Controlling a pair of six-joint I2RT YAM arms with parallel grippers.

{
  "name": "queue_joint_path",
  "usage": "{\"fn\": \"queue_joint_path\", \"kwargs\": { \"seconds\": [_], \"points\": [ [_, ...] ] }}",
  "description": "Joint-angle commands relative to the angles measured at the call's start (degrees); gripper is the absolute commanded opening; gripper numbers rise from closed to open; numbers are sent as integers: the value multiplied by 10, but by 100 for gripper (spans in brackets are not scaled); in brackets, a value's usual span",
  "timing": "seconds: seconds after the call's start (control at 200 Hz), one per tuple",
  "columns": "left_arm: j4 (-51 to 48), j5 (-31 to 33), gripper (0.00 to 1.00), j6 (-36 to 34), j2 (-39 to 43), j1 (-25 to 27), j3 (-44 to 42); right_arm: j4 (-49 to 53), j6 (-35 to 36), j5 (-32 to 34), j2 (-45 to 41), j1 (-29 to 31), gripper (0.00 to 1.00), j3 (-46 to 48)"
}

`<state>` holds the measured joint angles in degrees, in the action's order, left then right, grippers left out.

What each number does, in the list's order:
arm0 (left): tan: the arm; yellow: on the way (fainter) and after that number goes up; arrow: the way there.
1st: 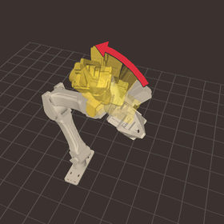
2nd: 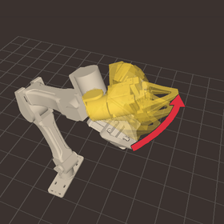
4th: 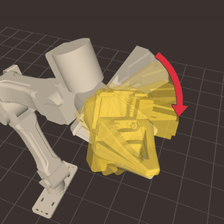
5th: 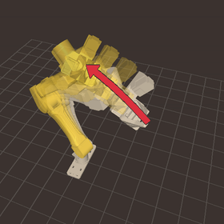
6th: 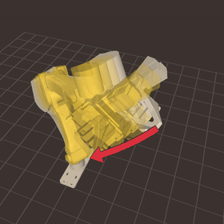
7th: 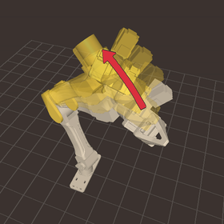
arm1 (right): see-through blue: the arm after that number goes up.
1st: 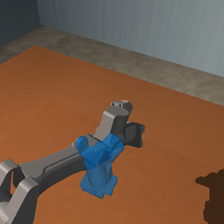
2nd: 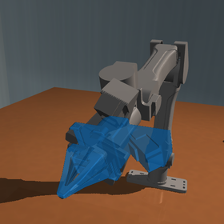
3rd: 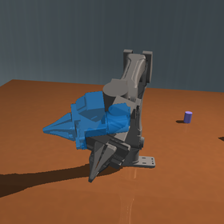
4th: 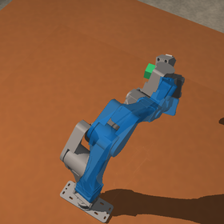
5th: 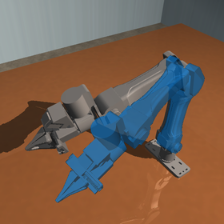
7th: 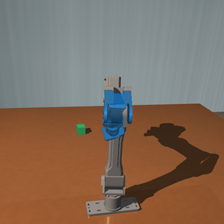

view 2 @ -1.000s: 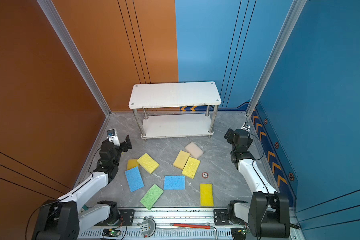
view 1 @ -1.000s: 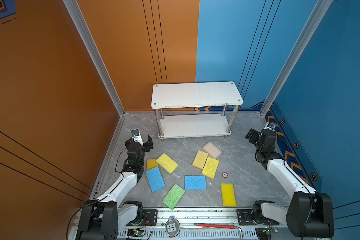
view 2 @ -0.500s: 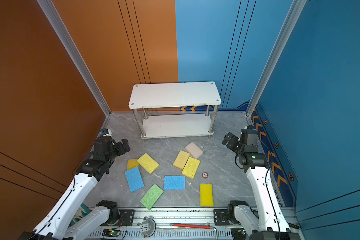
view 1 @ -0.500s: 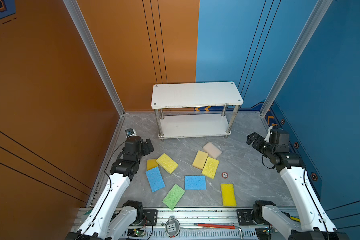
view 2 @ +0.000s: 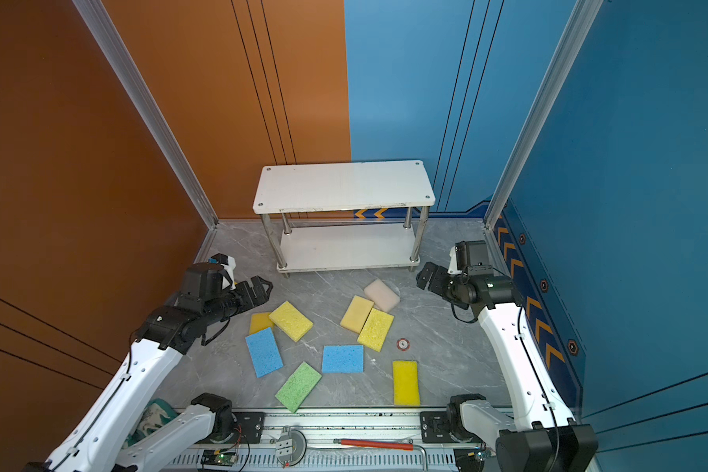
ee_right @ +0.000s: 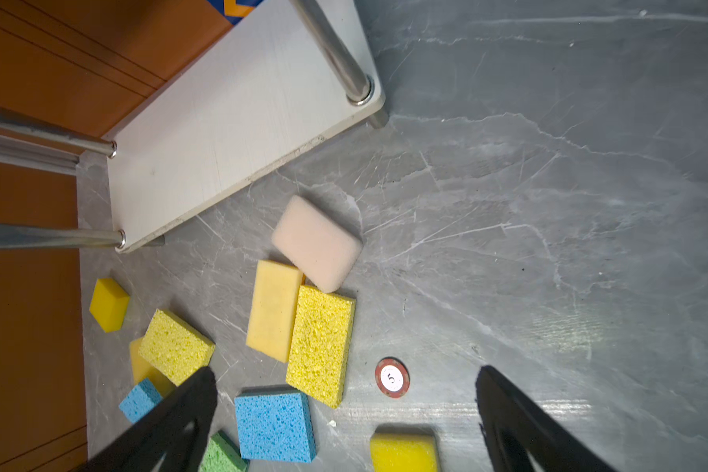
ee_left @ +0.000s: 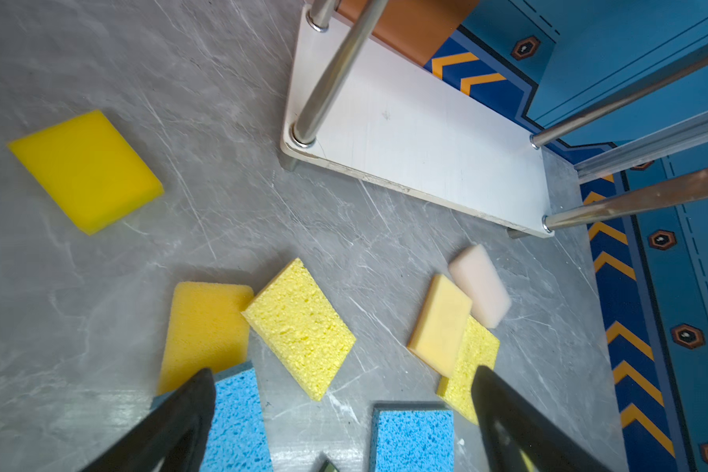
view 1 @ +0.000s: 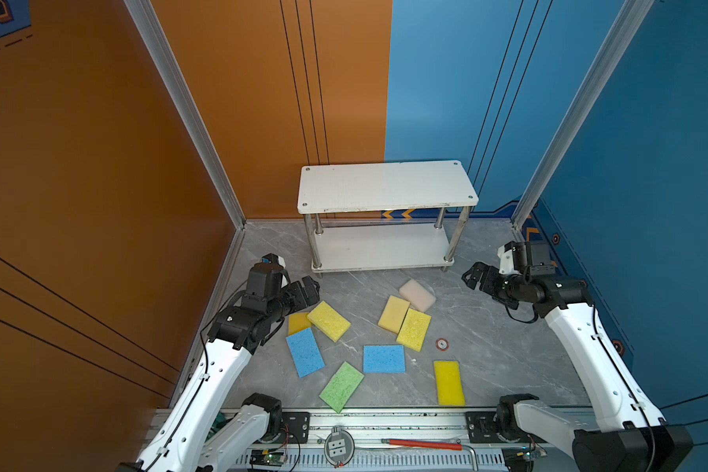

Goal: Place and organize the cleaning sponges onto the shelf
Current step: 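Raise both arms and move the grippers over the scattered sponges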

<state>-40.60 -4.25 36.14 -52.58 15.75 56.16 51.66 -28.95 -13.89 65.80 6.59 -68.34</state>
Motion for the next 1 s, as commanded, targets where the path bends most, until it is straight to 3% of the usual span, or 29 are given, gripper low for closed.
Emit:
{"fn": "queue_joint_path", "kwargs": {
  "seconds": [0.0, 0.205, 0.41, 0.536, 0.736, 0.826, 0.991],
  "points": [
    [-32, -53, 98, 32, -4, 23, 5, 63, 13, -5, 17, 32, 100, -26],
    [-32, -98, 98, 29, -23, 65, 7, 84, -23, 34, 25, 111, 100, -20],
    [-31, -79, 98, 45, 1, 87, -12, 81, -33, 51, 52, 171, 100, -15],
    [0, -90, 98, 95, 9, 91, -36, 81, -7, 37, 75, 168, 100, -30],
    [46, -85, 98, 159, -6, 147, -64, 63, 30, 26, 149, 163, 100, -43],
    [46, -70, 98, 166, -6, 170, -68, 30, 25, 11, 171, 161, 98, -48],
    [64, -78, 98, 166, -19, 163, -80, 15, 29, -15, 241, 154, 93, -71]
  ]
}}
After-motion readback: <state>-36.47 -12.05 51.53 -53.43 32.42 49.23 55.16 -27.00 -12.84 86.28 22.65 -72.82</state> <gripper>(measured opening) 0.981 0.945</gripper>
